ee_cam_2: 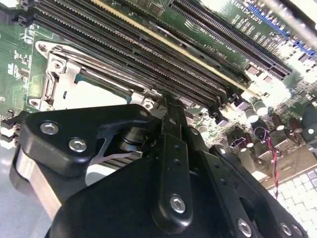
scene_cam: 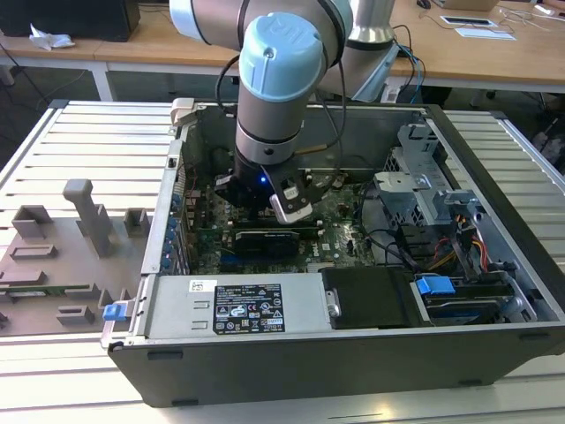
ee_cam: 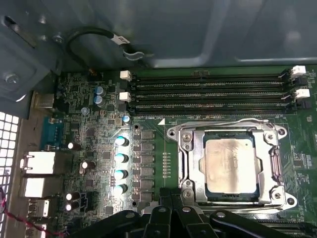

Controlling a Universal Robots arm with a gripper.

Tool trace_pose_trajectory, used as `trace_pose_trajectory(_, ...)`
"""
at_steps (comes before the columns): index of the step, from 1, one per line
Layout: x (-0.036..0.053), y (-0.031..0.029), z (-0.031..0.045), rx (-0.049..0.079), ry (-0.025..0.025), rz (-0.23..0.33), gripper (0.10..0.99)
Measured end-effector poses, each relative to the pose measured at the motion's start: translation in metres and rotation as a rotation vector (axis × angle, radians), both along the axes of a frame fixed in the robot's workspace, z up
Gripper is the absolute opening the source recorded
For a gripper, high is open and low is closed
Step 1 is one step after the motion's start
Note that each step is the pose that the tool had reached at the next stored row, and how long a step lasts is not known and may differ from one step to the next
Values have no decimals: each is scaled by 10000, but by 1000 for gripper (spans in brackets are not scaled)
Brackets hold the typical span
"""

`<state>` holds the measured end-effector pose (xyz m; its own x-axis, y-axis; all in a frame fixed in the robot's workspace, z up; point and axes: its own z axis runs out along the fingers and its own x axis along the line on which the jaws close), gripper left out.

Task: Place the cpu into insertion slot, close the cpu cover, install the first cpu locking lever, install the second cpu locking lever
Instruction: 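Install the second cpu locking lever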

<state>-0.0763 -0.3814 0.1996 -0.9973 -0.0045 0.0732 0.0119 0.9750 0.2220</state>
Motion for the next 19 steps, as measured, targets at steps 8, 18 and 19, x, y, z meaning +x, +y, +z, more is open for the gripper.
trace_pose_trajectory(8,179,38,189,-2,45,0,106)
trace_pose_trajectory(18,554,496,149,-1817,319,-27,106)
trace_pose_trajectory(19,553,498,185,-1934,320,-29,106)
